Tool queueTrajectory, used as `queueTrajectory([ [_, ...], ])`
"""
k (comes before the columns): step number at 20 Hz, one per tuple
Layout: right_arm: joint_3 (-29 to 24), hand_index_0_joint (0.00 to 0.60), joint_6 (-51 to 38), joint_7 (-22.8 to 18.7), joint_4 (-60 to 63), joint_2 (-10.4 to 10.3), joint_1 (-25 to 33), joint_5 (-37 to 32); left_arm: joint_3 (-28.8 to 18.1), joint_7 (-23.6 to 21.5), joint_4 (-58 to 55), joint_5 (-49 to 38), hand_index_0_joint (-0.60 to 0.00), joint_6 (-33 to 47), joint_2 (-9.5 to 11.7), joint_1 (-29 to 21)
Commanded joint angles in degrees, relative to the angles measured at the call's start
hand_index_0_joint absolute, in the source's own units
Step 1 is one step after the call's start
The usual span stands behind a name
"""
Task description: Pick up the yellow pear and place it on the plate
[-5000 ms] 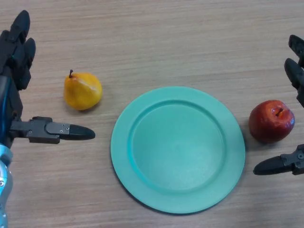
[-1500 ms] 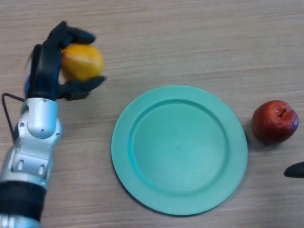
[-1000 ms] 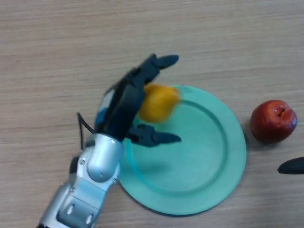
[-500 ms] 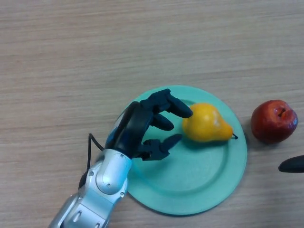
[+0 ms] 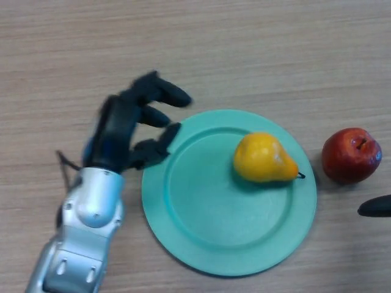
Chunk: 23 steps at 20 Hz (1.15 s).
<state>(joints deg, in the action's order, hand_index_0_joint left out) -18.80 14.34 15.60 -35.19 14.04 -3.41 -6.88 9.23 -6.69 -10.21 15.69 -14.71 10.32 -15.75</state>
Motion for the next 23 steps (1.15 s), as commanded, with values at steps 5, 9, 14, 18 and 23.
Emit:
queueTrajectory([
  [5, 1.16, 0.0, -10.62, -2.13, -0.13, 2.53, 2.41, 1.3, -14.56, 6.95, -7.27, -14.47, 0.0, 18.43, 4.97, 1.77],
  [9, 2.51, 0.0, -10.36, -1.72, 0.54, 2.62, 2.92, 0.2, -18.17, 7.87, -10.88, -21.13, 0.0, 15.65, 6.63, 5.12],
  [14, 2.64, 0.0, -8.87, -0.41, 0.02, 2.7, 2.91, -1.27, -21.66, 7.49, -14.09, -29.18, 0.0, 9.98, 7.94, 5.55],
  [18, 2.87, 0.0, -8.78, 0.2, 0.14, 2.59, 2.56, -1.32, -22.45, 7.08, -15.62, -30.92, 0.0, 8.31, 8.69, 6.1],
  [23, 3.56, 0.0, -8.04, 1.0, -0.22, 2.45, 2.4, -0.61, -22.6, 8.83, -14.88, -28.44, 0.0, 8.14, 8.85, 6.29],
])
